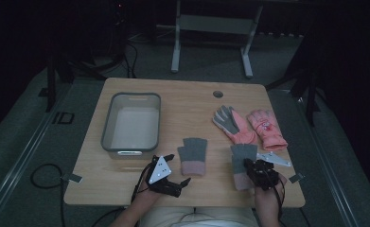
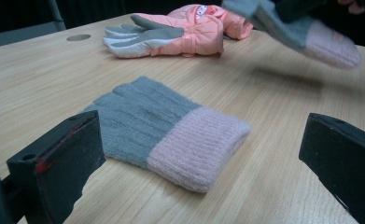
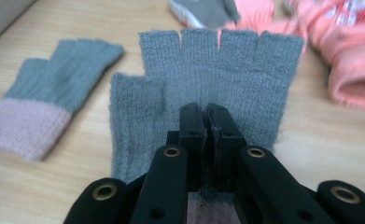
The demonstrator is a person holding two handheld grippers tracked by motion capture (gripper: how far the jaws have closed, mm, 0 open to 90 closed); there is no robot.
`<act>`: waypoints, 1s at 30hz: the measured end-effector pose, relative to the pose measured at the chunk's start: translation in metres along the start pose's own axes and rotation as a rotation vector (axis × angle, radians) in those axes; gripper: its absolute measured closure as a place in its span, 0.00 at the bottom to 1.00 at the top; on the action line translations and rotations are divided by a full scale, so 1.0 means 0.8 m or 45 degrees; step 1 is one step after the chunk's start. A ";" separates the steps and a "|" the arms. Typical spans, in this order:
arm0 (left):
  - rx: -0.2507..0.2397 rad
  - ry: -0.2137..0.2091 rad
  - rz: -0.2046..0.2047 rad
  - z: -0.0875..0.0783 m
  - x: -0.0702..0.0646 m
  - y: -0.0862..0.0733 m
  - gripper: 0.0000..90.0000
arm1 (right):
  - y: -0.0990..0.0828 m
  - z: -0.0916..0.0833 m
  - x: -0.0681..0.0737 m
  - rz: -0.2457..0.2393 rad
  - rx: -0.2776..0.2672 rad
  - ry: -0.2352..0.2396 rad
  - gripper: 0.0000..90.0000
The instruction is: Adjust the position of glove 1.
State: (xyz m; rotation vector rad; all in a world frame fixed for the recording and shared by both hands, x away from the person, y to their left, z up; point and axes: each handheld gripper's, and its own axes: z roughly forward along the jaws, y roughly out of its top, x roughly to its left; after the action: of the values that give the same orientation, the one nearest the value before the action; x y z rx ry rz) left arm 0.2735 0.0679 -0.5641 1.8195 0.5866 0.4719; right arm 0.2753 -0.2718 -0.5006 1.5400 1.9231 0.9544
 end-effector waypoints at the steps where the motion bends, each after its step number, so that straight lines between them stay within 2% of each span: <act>1: 0.000 0.000 0.001 0.000 0.000 0.000 0.00 | -0.004 0.002 -0.002 0.006 0.011 -0.008 0.95; 3: 0.002 0.001 0.001 0.000 0.000 0.000 0.00 | -0.007 0.006 -0.005 0.015 0.025 -0.012 0.95; 4: 0.002 0.001 0.002 0.000 0.000 0.000 0.00 | -0.015 0.014 -0.011 0.047 0.056 -0.012 0.95; 9: 0.006 0.005 0.006 0.000 0.000 0.000 0.00 | -0.029 0.031 -0.016 0.096 0.108 -0.005 0.95; 16: 0.005 0.000 0.003 0.000 0.000 0.000 0.00 | -0.039 0.044 -0.016 0.099 0.134 -0.019 0.92; 19: 0.003 -0.001 0.004 0.000 0.000 0.000 0.00 | -0.038 0.044 -0.017 0.095 0.141 -0.003 0.85; 23: 0.001 -0.007 0.001 0.000 0.000 0.000 0.00 | -0.030 0.037 -0.023 0.031 0.128 0.039 0.77; 26: 0.003 -0.008 -0.002 0.000 0.001 0.000 0.00 | -0.022 0.034 -0.032 -0.074 0.131 0.082 0.74; 28: 0.002 -0.007 0.000 0.000 0.000 0.000 0.00 | -0.014 0.032 -0.039 -0.131 0.124 0.145 0.74; 30: 0.005 -0.006 0.001 0.000 0.001 0.000 0.00 | -0.006 0.034 -0.048 -0.187 0.147 0.211 0.71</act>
State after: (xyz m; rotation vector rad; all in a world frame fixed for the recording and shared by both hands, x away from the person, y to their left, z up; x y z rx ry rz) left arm 0.2740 0.0680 -0.5640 1.8244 0.5841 0.4669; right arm 0.3015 -0.3038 -0.5232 1.3960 2.2084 0.9474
